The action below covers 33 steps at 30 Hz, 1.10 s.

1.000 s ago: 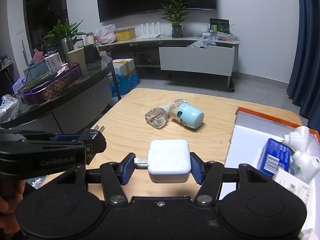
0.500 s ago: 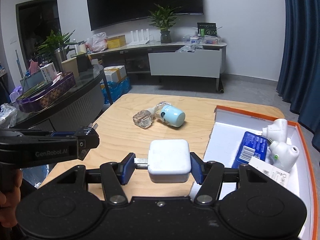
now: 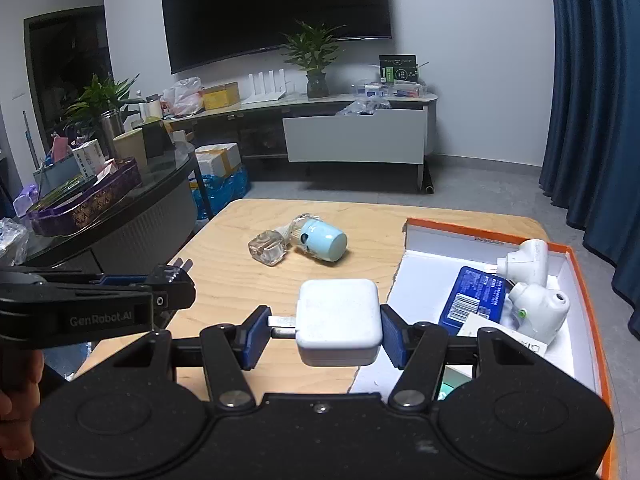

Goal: Organize rigid objects
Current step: 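Carry the black charger and white cube charger with both tools toward the tray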

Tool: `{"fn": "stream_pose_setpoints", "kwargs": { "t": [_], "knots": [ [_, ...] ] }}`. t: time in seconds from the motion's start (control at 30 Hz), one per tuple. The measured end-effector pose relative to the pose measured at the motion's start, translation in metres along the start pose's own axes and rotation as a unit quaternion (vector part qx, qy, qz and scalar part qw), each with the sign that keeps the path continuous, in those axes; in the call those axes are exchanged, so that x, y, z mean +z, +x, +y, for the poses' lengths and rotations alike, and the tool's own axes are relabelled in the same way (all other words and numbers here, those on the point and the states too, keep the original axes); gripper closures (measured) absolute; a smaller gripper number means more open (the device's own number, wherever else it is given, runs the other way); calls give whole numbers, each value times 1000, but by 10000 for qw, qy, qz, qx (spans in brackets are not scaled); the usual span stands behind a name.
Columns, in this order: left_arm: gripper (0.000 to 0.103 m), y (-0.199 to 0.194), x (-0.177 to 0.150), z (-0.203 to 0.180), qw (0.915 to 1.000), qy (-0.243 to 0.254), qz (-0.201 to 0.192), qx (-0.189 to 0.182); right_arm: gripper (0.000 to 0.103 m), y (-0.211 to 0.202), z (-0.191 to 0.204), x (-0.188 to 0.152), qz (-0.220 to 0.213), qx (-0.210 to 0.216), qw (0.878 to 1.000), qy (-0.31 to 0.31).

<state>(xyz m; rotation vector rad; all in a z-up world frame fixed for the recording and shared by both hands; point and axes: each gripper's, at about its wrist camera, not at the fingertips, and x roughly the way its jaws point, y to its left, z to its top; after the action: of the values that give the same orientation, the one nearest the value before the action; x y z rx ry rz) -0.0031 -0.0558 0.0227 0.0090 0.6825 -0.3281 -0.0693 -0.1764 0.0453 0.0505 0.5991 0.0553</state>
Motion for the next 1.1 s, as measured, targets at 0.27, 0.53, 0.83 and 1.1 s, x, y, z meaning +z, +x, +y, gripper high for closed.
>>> {"fn": "stream_pose_setpoints", "kwargs": {
  "t": [0.27,0.53,0.83,1.1],
  "knots": [
    [67,0,-1,-6,10000,42,8,-38,34,-4,-7,-1,-29,-59,10000,51],
    [67,0,-1,-7,10000,57,29,-67,34,-6,-10,-1,-37,-115,9999,50],
    [67,1,1,-10,9999,69,44,-105,34,-9,-14,-1,-65,-158,9998,69],
    [67,-1,1,-18,9998,114,38,-182,34,-19,-19,0,-172,-225,9995,110]
  ]
}}
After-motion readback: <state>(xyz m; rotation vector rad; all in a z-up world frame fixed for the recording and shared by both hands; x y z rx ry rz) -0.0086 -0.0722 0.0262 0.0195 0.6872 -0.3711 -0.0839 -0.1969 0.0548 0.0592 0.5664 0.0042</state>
